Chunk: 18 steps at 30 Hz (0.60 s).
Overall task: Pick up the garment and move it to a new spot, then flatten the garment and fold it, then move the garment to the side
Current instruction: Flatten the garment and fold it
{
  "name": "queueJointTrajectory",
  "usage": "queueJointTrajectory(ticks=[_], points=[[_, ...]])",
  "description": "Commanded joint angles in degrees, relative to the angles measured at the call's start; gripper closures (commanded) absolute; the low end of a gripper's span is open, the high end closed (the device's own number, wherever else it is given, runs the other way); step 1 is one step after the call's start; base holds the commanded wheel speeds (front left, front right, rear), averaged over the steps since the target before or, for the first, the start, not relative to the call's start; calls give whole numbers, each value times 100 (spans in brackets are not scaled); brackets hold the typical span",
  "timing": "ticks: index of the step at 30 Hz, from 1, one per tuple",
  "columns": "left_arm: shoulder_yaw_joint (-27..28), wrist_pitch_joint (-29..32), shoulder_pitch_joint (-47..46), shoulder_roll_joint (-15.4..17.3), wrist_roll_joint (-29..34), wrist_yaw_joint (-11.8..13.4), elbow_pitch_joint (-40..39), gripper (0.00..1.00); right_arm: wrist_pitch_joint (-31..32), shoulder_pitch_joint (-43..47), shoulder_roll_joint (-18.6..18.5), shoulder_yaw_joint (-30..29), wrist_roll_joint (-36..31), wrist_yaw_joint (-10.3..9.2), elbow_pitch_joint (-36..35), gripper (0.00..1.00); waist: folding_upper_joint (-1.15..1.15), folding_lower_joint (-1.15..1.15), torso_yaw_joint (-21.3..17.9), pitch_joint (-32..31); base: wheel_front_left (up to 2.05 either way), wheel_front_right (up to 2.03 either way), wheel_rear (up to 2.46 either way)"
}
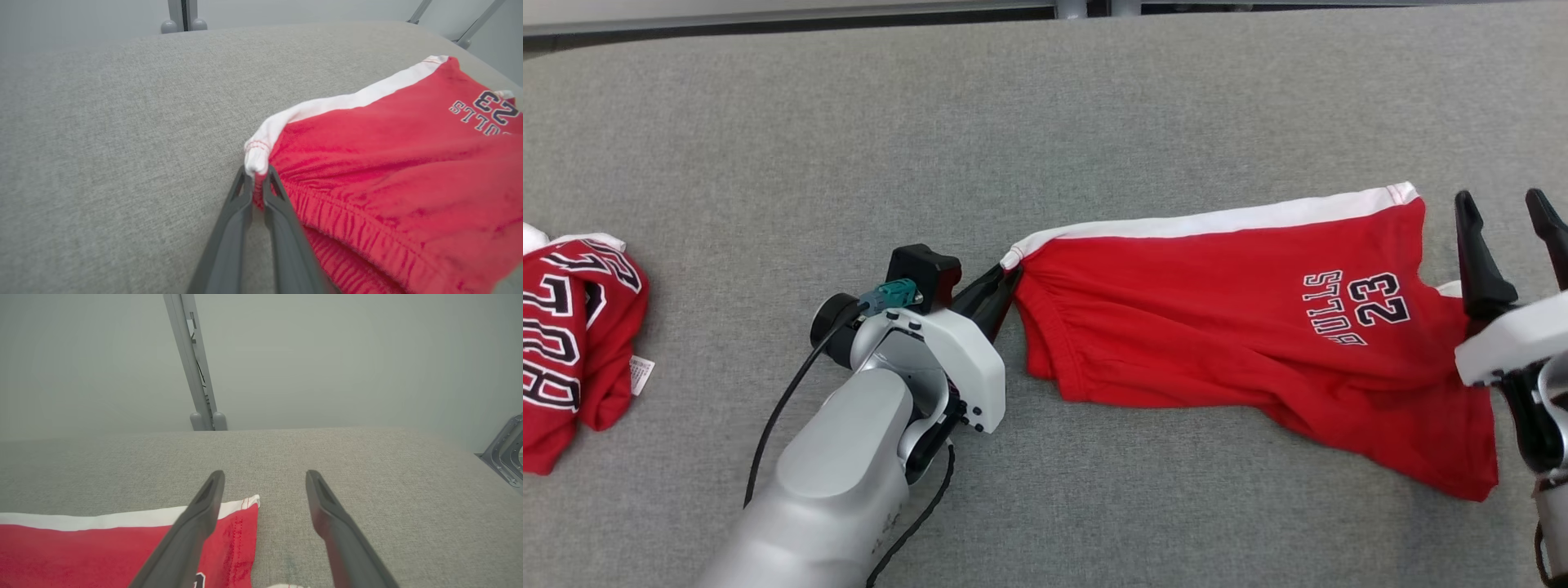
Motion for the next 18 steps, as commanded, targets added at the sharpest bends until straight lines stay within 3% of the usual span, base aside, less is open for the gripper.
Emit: queueJointTrajectory(ticks=[1,13,14,15,16,17,18], points=[[-24,-78,-145,36,-22,-16,-19,100,159,-355,-139,137,115,0,345,0,0,0,159,179,0,0,0],[-257,-340,-352,14,-164,-7,74,100,1073,-1708,-478,1075,566,-1,2436,0,0,0,456,440,0,0,0],[-285,-363,-368,12,-176,-7,88,100,1091,-1756,-475,1148,623,-1,2532,17,0,0,462,448,0,0,0],[-311,-395,-387,8,-176,-8,92,100,1091,-1806,-490,1215,678,-1,2623,51,0,0,466,455,0,0,0],[-330,-426,-399,7,-180,-8,107,100,1065,-1858,-502,1268,732,-1,2688,68,0,0,466,455,0,0,0],[-348,-467,-411,5,-189,-8,112,100,1021,-1901,-515,1306,796,-1,2730,100,0,0,463,453,0,0,0],[-354,-534,-423,3,-196,-4,112,100,997,-1924,-527,1346,866,-1,2776,100,0,0,458,445,0,0,0]])
